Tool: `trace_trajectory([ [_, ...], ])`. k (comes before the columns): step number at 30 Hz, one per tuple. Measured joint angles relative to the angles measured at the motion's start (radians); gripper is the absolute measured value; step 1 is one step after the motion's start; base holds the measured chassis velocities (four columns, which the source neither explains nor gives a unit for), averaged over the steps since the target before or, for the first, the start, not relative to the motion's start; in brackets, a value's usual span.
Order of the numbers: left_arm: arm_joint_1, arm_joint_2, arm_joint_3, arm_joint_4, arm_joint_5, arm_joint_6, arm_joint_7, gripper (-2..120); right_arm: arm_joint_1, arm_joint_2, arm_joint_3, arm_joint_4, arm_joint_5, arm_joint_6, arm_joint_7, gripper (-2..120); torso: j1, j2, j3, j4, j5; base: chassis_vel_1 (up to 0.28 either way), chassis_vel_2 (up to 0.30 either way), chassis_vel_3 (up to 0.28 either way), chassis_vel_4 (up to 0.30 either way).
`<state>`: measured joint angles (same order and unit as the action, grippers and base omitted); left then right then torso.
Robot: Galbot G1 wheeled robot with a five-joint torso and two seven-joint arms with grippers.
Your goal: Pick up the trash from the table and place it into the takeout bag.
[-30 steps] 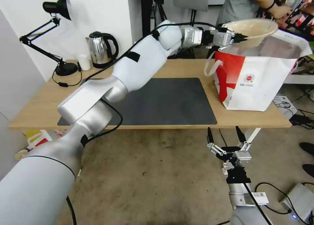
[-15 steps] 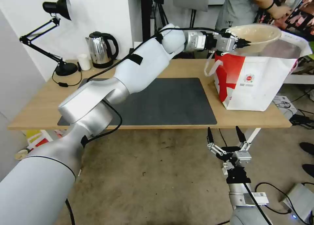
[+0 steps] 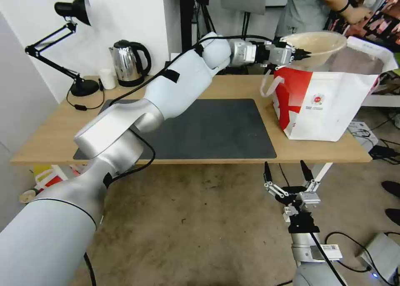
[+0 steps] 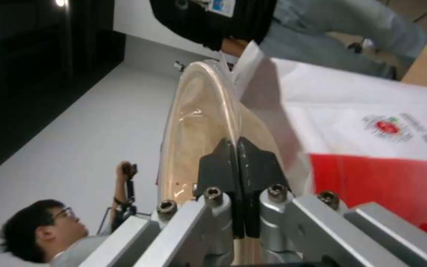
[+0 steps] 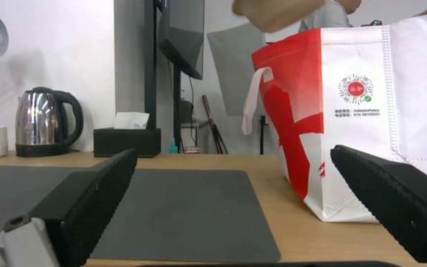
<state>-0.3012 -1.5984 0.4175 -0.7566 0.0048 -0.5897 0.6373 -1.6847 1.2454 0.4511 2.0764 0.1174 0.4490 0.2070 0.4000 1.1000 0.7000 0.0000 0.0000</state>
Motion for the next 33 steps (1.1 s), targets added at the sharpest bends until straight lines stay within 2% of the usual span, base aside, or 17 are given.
trace_trajectory([
  [13, -0.010, 0.000, -0.015, 0.011, 0.005, -0.007, -0.001, 0, 0.000, 0.000, 0.000, 0.000, 0.000, 0.000, 0.000, 100, 0.000, 0.000, 0.000, 0.0000, 0.0000, 0.000, 0.000, 0.000, 0.000],
  [33, 0.001, -0.001, 0.034, -0.018, -0.035, 0.005, -0.014, 0, 0.000, 0.000, 0.000, 0.000, 0.000, 0.000, 0.000, 100, 0.000, 0.000, 0.000, 0.0000, 0.0001, 0.000, 0.000, 0.000, 0.000],
])
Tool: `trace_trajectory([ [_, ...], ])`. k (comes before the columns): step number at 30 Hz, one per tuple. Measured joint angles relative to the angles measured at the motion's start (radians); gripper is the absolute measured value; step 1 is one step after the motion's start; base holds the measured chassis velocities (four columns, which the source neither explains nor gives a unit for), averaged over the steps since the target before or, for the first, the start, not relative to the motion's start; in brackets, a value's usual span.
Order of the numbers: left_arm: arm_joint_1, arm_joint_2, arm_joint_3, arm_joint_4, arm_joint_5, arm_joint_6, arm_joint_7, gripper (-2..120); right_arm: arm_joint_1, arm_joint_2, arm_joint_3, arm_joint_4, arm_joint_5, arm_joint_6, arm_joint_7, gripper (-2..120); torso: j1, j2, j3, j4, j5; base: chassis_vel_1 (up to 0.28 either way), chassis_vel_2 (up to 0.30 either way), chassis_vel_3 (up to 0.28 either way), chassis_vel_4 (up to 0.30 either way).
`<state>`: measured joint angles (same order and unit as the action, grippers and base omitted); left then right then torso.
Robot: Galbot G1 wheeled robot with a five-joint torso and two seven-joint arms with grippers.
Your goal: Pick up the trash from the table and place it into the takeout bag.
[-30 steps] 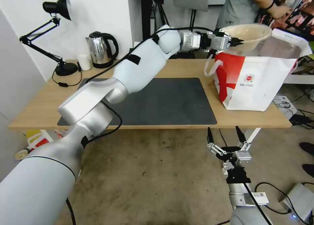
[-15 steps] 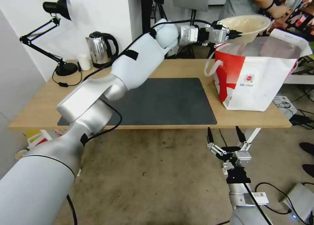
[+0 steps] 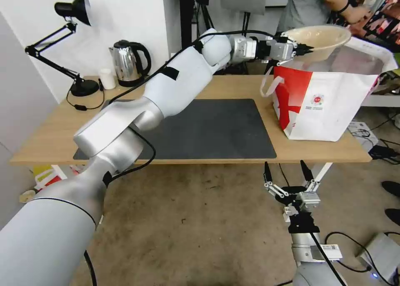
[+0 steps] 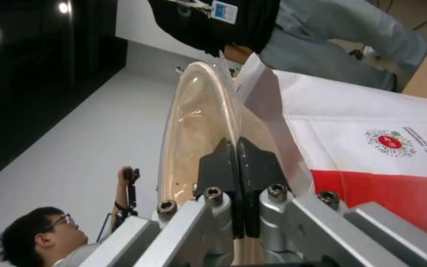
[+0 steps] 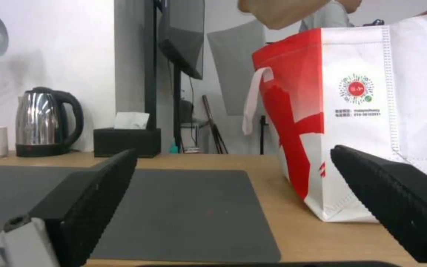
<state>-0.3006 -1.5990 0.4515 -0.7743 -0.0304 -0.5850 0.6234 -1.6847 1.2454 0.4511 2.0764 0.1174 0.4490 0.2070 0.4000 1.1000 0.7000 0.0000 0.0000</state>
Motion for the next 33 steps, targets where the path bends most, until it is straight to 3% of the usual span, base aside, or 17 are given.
trace_trajectory([
  [13, -0.003, 0.000, -0.003, 0.005, 0.012, -0.001, -0.008, 0, 0.000, 0.000, 0.000, 0.000, 0.000, 0.000, 0.000, 100, 0.000, 0.000, 0.000, 0.0000, 0.0001, 0.000, 0.000, 0.000, 0.000],
  [16, -0.002, 0.001, -0.007, 0.008, 0.017, 0.002, -0.009, 7, 0.000, 0.000, 0.000, 0.000, 0.000, 0.000, 0.000, 100, 0.000, 0.000, 0.000, 0.0000, 0.0000, 0.000, 0.000, 0.000, 0.000],
  [20, -0.012, 0.000, -0.011, 0.006, 0.017, 0.014, -0.027, 26, 0.000, 0.000, 0.000, 0.000, 0.000, 0.000, 0.000, 100, 0.000, 0.000, 0.000, -0.0001, 0.0000, 0.000, 0.000, 0.000, 0.000],
  [24, -0.017, 0.000, -0.007, 0.018, 0.017, 0.015, -0.039, 35, 0.000, 0.000, 0.000, 0.000, 0.000, 0.000, 0.000, 100, 0.000, 0.000, 0.000, -0.0001, 0.0000, 0.000, 0.000, 0.000, 0.000],
  [25, -0.017, 0.000, -0.003, 0.035, 0.016, 0.015, -0.043, 44, 0.000, 0.000, 0.000, 0.000, 0.000, 0.000, 0.000, 100, 0.000, 0.000, 0.000, 0.0001, 0.0000, 0.000, 0.000, 0.000, 0.000],
  [33, -0.017, 0.001, -0.003, 0.050, 0.006, 0.014, -0.050, 71, 0.000, 0.000, 0.000, 0.000, 0.000, 0.000, 0.000, 100, 0.000, 0.000, 0.000, 0.0001, 0.0000, 0.000, 0.000, 0.000, 0.000],
])
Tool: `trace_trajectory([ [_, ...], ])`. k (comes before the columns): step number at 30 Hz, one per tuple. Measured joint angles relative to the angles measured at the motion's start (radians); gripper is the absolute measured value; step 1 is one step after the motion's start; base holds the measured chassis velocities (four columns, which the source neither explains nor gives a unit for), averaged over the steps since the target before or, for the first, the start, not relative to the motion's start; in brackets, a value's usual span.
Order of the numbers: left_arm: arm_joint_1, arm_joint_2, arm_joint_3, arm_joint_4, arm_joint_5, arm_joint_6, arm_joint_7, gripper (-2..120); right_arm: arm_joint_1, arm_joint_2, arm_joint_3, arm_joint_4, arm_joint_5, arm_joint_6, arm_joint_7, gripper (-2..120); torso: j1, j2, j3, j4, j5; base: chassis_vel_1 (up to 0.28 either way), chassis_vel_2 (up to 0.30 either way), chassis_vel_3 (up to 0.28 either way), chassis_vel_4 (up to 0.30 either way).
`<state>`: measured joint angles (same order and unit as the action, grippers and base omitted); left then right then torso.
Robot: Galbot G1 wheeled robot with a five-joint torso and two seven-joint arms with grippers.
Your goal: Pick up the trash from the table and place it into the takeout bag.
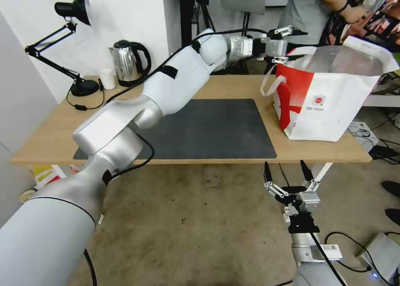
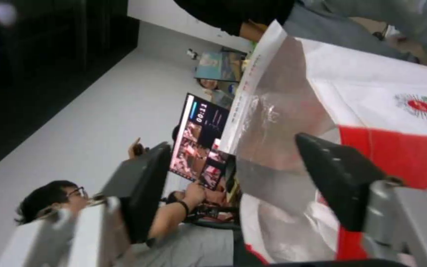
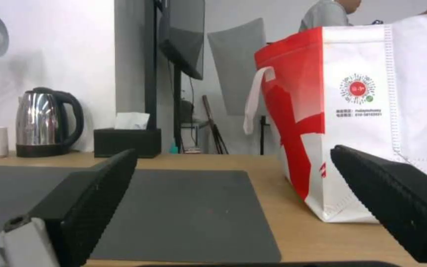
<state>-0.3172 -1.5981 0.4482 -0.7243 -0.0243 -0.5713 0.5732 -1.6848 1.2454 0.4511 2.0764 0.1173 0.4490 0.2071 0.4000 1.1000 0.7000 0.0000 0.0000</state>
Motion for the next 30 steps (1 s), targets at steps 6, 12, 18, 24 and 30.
trace_trajectory([
  [6, -0.011, 0.000, -0.002, -0.014, -0.028, 0.000, -0.010, 91, 0.000, 0.000, 0.000, 0.000, 0.000, 0.000, 0.000, 100, 0.000, 0.000, 0.000, -0.0002, 0.0000, 0.000, 0.000, 0.000, 0.000],
  [12, -0.042, 0.002, -0.030, -0.011, -0.041, 0.000, -0.004, 100, 0.000, 0.000, 0.000, 0.000, 0.000, 0.000, 0.000, 100, 0.000, 0.000, 0.000, 0.0000, 0.0000, 0.000, 0.000, 0.000, 0.000],
  [18, -0.048, 0.004, -0.108, -0.030, -0.037, -0.013, 0.060, 100, 0.000, 0.000, 0.000, 0.000, 0.000, 0.000, 0.000, 100, 0.000, 0.000, 0.000, 0.0000, 0.0000, 0.000, 0.000, 0.000, 0.000],
  [24, -0.019, 0.015, -0.206, -0.040, -0.030, -0.012, 0.105, 100, 0.000, 0.000, 0.000, 0.000, 0.000, 0.000, 0.000, 100, 0.000, 0.000, 0.000, -0.0003, 0.0000, 0.000, 0.000, 0.000, 0.000],
  [30, 0.005, 0.071, -0.237, -0.072, -0.067, 0.013, 0.106, 100, 0.000, 0.000, 0.000, 0.000, 0.000, 0.000, 0.000, 100, 0.000, 0.000, 0.000, 0.0002, -0.0002, 0.000, 0.000, 0.000, 0.000],
])
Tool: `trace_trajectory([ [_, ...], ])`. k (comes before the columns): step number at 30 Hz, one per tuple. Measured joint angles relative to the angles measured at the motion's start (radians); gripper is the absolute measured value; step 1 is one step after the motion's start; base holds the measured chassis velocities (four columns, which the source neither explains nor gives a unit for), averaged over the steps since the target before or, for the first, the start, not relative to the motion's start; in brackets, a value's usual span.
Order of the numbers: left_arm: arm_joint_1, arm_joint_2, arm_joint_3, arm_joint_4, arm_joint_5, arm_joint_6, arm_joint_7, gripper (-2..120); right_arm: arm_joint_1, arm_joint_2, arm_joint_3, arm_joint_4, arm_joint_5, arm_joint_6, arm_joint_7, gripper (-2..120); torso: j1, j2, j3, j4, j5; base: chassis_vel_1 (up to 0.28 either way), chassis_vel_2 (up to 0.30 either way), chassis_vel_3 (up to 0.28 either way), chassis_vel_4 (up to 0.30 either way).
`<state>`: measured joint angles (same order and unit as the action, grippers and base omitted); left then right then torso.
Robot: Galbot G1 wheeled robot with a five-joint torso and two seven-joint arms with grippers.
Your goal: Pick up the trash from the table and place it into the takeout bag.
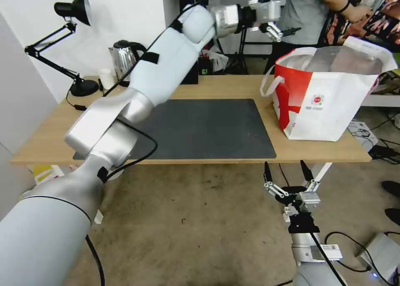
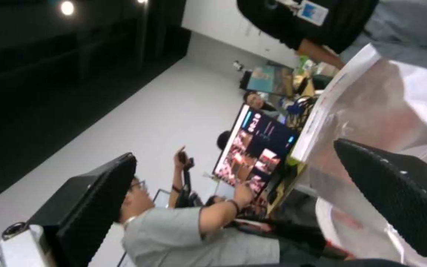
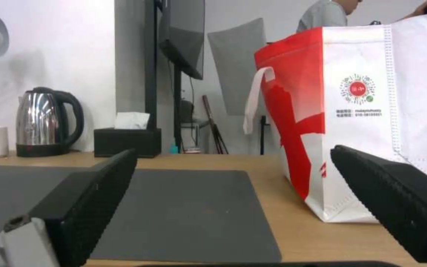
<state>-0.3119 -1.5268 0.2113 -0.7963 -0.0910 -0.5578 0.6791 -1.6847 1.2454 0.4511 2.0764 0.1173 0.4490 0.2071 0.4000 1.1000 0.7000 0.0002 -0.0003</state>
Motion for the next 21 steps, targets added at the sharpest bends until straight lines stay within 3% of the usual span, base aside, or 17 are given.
trace_trajectory([
  [15, 0.116, 0.185, -0.084, -0.160, -0.077, 0.032, -0.002, 100, 0.000, 0.000, 0.000, 0.000, 0.000, 0.000, 0.000, 100, 0.000, 0.000, 0.000, -0.0002, 0.0001, 0.000, 0.000, 0.000, 0.000],
  [21, 0.204, 0.266, -0.141, -0.261, -0.147, 0.074, -0.047, 100, 0.000, 0.000, 0.000, 0.000, 0.000, 0.000, 0.000, 100, 0.000, 0.000, 0.000, -0.0002, 0.0000, 0.000, 0.000, 0.000, 0.000],
])
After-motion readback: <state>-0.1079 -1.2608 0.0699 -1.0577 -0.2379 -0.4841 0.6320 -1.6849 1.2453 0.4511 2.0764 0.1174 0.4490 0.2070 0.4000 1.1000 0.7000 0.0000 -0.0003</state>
